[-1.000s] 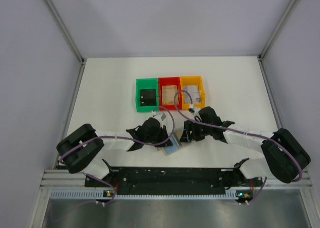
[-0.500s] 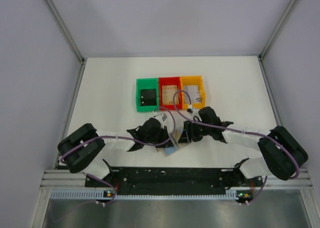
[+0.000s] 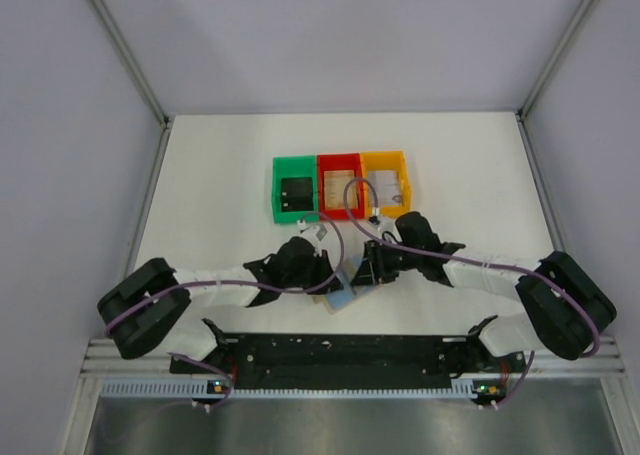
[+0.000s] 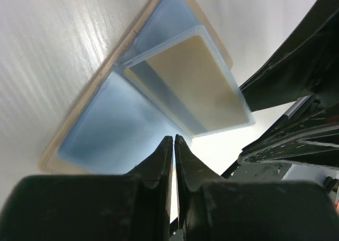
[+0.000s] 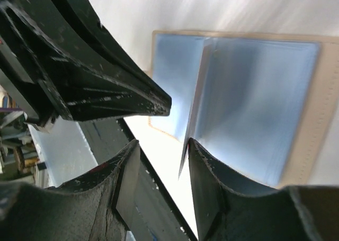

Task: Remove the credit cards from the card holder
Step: Remove the credit card from the card holder.

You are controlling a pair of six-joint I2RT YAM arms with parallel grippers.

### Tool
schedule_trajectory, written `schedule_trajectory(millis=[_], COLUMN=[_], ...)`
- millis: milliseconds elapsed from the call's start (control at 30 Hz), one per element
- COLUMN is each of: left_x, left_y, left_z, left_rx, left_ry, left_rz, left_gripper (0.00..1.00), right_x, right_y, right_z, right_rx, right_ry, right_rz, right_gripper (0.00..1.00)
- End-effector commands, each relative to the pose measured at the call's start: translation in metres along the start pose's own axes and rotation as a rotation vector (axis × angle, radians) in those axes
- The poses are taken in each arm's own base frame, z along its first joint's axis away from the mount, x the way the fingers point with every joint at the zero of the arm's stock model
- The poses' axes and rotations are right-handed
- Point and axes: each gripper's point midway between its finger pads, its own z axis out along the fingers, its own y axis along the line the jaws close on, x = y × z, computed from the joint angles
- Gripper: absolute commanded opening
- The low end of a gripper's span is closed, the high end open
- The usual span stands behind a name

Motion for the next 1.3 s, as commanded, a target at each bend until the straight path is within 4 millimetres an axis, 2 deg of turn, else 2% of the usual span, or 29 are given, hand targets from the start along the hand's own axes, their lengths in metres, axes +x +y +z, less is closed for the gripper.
schedule_trajectory(millis=[0,233,333,433,600,733,1000,1033,1267], left_x=[-0.016,-0.03,-0.037,-0.04,-0.032,-0.023,-0.01,-0.008,0.0], left_y=[-0.001,0.018,0.014,0.007,-0.007,-0.005,0.016,0.021,0.033], left_z=[-0.022,-0.062,-0.076,-0.08,-0.063,-0.045,-0.025,-0.023,-0.017], left_rx=[-0.007,-0.063,-0.033,-0.01,0.027,0.023,-0.051,-0.071,-0.113], left_ry=[-0.123,-0.296,-0.354,-0.359,-0.266,-0.196,-0.138,-0.132,-0.104], left_rz=[-0.006,-0.052,-0.063,-0.051,-0.03,-0.032,-0.052,-0.056,-0.069], left_gripper=[0.1,0.12,0.13,0.14,0.14,0.11,0.04,0.02,0.0], right_x=[-0.016,-0.005,-0.002,-0.009,-0.025,-0.025,-0.018,-0.015,-0.01], right_y=[0.039,0.058,0.061,0.057,0.037,0.022,0.005,-0.004,-0.021], right_z=[0.004,0.026,0.032,0.029,0.016,0.017,0.031,0.035,0.034], right_rx=[-0.1,-0.112,-0.121,-0.079,-0.025,-0.016,-0.026,0.0,0.049], right_ry=[-0.019,0.061,0.083,0.051,0.004,0.011,0.038,0.043,0.052], right_rz=[-0.106,-0.161,-0.163,-0.182,-0.141,-0.111,-0.068,-0.055,-0.022], right_gripper=[0.42,0.46,0.47,0.47,0.47,0.47,0.46,0.45,0.44])
